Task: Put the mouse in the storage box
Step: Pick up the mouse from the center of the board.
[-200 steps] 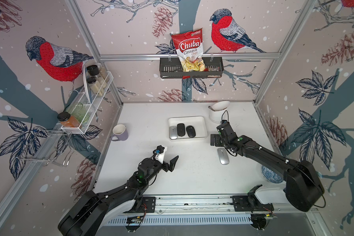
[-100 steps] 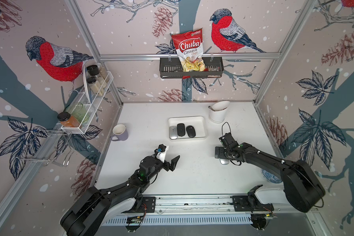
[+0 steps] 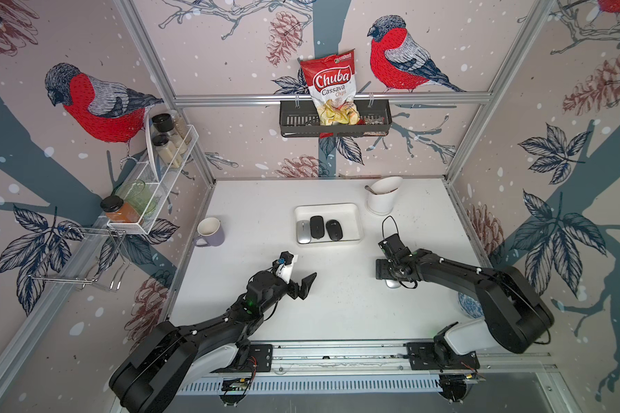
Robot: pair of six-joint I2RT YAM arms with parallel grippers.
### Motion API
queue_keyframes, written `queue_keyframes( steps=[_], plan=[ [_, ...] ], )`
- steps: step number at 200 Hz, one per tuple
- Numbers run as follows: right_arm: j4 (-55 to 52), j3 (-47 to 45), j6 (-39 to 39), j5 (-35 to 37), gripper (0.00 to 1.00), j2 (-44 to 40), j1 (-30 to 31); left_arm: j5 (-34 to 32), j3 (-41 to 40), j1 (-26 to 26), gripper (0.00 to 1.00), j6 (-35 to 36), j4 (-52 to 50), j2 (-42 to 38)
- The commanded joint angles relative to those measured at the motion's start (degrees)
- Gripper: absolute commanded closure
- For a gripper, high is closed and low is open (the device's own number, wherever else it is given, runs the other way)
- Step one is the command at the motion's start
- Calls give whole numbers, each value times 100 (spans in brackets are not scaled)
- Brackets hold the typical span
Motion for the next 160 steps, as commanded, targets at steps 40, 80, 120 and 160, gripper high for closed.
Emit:
queue_keyframes(
  steps=[40,80,120,160],
  plan=[
    [-82,108,-113,57,31,83,85,255,-88,-4,1,169,224,-148],
    [-110,234,-220,73,35,213,155,260,-146,-4,1,225,308,-205],
    [-115,497,-309,-59,37,136,266,572,-221,-4,2,418,509,-158],
    [-183,811,-379,-218,37,40,371,588,-342,-4,3,438,641,-308]
  ],
)
